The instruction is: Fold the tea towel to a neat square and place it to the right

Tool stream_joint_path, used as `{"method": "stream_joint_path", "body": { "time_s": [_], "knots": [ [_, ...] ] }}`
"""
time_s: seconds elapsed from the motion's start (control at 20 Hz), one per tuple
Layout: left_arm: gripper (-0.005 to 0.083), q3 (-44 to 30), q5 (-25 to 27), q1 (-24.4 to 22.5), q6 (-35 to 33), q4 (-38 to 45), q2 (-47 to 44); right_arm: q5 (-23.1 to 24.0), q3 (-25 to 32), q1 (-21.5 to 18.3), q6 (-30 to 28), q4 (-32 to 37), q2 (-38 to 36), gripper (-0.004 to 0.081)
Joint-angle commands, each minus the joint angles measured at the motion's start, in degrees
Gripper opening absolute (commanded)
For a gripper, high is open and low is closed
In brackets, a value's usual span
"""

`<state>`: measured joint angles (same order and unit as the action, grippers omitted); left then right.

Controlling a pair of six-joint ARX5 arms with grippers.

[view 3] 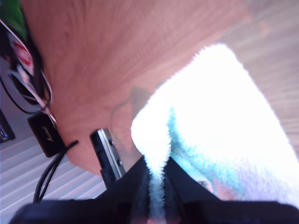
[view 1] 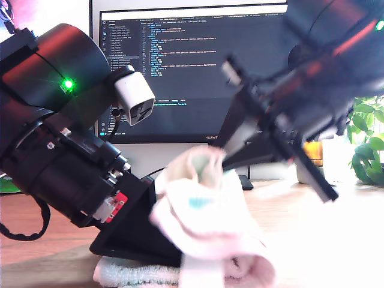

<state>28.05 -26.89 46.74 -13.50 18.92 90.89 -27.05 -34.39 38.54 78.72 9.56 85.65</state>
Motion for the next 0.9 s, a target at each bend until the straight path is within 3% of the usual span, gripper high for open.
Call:
{"method": "stream_joint_path", "body": {
  "time_s": [0.0,0.2,0.5,0.75,0.85],
  "knots": [
    [-0.002,-0.8,0.4,0.2,0.0,0.2,0.6,0.2,-0.2,1.3,1.2,2.1,1.0,-0.0013],
    [-0.002,-0.8,0.4,0.2,0.0,-0.6,0.6,1.2,-0.7,2.3,3.0,4.7,3.2,-0.0013],
    [-0.002,-0.8,0.4,0.2,0.0,-0.5,0.6,3.9,-2.1,3.1,1.2,4.7,7.7,-0.0001],
    [-0.0019,-0.8,0.4,0.2,0.0,0.4,0.0,5.0,-2.1,4.2,-1.4,4.8,12.8,0.0216],
    [-0.0019,-0.8,0.4,0.2,0.1,-0.3,-0.7,4.1,-2.2,4.3,-2.6,5.8,13.0,0.0237]
  ]
}}
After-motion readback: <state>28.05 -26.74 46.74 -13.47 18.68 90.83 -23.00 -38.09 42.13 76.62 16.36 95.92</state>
